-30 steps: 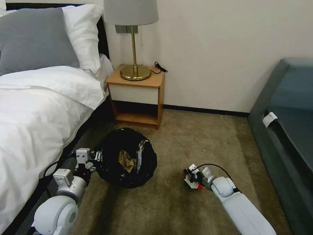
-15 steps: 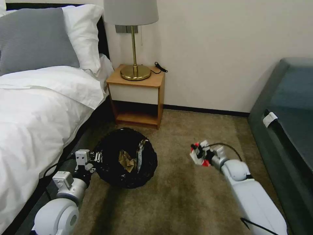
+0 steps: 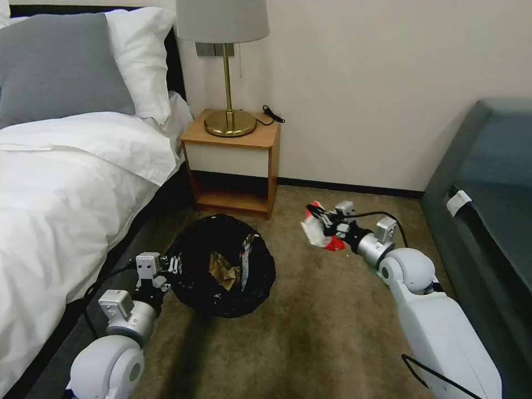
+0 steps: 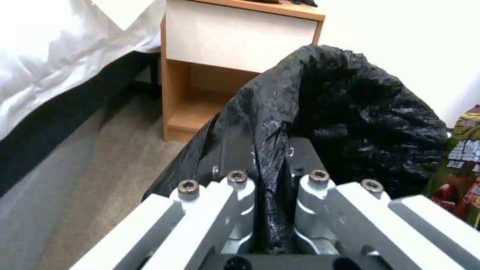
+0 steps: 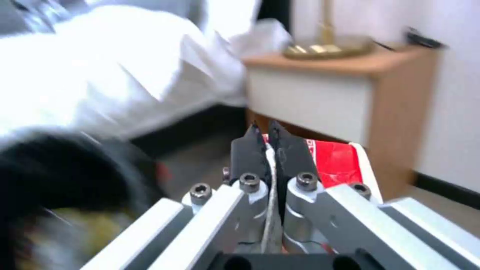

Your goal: Pick up the trash bin, then pick up the garbage on the floor and place it into the trash bin.

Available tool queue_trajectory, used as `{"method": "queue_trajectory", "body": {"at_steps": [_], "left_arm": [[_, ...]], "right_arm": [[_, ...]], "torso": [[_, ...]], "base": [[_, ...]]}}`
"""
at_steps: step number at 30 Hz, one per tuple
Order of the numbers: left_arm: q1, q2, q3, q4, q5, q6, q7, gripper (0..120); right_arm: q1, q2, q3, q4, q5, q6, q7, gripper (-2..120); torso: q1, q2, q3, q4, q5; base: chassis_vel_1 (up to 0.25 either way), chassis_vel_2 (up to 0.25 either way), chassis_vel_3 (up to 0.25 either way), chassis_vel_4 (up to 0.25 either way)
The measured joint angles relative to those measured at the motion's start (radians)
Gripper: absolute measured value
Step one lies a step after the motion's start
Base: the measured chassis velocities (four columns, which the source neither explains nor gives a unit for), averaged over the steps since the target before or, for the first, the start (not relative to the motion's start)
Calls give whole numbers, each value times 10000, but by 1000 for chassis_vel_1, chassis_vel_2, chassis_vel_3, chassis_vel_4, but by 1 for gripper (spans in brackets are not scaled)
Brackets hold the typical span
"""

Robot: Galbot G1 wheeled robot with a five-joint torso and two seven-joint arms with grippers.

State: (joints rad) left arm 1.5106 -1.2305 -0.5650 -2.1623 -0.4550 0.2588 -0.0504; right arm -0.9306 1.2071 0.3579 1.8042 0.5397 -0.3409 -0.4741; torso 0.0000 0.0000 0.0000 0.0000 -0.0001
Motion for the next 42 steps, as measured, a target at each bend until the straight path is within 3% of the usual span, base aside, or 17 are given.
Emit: {"method": "queue_trajectory", "body": {"at_steps": [11,19,29,32,34,36,42], "left_arm": [[-38,-362,120,61,110,4,-5,5],[14,-771,215,87,191,-14,2,5],[-51,-825,230,95,191,-30,24,5],[-72,-888,270,139,205,-31,24,5],[-80,-897,280,153,212,-31,24,5],[-150,-943,329,209,244,-30,25,5],[-309,-1014,447,393,295,-30,24,5]], "right_arm": [[107,935,-1704,959,3195,-571,1492,0],[-322,1365,-2741,664,2617,-390,1687,0],[-764,1514,-3298,284,1145,187,1762,0],[-761,1462,-3299,235,934,297,1787,16],[-748,1447,-3282,236,934,308,1789,18],[-701,1381,-3172,334,1016,349,1831,31],[-695,1335,-2858,622,1148,407,1848,51]], "torso": [[0,0,0,2,-2],[0,0,0,2,-1],[0,0,0,1,0],[0,0,0,1,0],[0,0,0,1,1],[0,0,0,1,1],[0,0,0,1,1]], "base": [[0,0,0,0],[0,0,0,0],[0,0,0,0],[0,0,0,0],[0,0,0,0],[0,0,0,0],[0,0,0,0]]}}
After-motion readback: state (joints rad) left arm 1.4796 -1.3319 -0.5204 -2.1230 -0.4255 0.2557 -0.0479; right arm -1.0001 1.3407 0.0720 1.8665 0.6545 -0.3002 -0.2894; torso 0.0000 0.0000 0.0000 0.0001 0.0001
